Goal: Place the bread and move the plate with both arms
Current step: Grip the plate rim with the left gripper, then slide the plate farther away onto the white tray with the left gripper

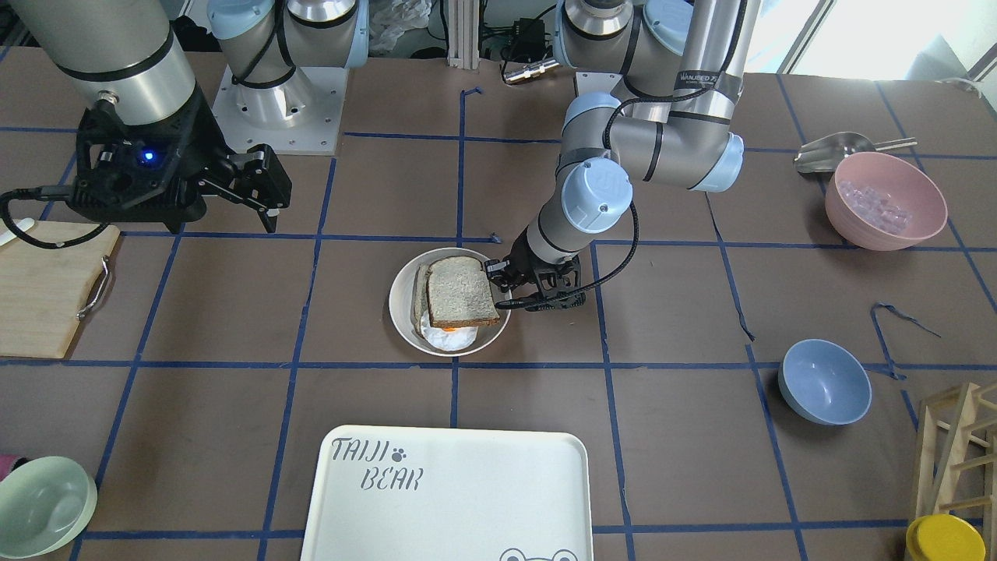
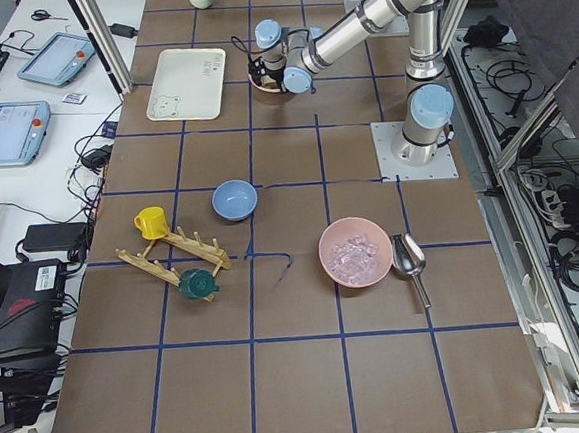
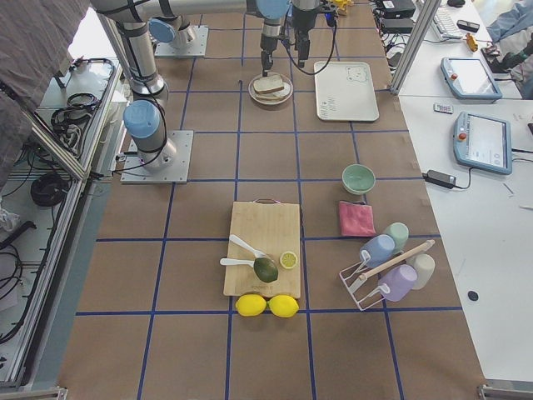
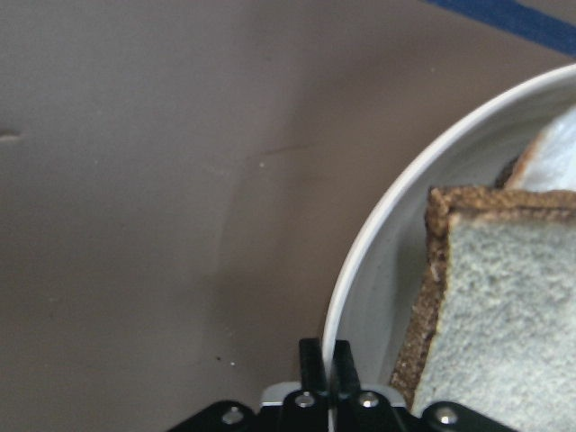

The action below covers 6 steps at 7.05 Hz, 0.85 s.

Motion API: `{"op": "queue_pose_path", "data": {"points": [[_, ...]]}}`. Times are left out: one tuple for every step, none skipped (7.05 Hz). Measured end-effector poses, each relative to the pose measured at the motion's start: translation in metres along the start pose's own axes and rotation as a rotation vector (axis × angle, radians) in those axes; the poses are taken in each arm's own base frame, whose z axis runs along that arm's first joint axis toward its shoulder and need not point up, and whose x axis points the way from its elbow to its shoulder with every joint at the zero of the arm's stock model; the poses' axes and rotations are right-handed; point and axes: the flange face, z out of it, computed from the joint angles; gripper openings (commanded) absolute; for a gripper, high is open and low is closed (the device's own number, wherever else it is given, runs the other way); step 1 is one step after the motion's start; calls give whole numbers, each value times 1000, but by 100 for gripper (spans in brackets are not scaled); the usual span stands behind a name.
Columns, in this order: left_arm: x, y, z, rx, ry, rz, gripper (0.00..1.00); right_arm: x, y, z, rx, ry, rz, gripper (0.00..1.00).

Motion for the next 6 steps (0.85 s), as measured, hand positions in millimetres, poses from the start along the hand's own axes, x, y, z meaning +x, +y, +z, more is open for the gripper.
{"op": "queue_pose_path", "data": {"points": [[3, -9, -15, -3, 26, -28, 0, 0, 0, 0, -1, 0, 0, 100], [6, -14, -27, -13, 55, -50, 0, 0, 0, 0, -1, 0, 0, 100], [8, -17, -35, -20, 81, -59, 0, 0, 0, 1, -1, 0, 0, 100], [10, -21, -41, -19, 101, -66, 0, 0, 0, 1, -1, 0, 0, 100], [10, -35, -52, -1, 116, -77, 0, 0, 0, 1, -2, 0, 0, 100], [14, -59, -70, 17, 124, -89, 0, 0, 0, 2, -3, 0, -1, 100]]}}
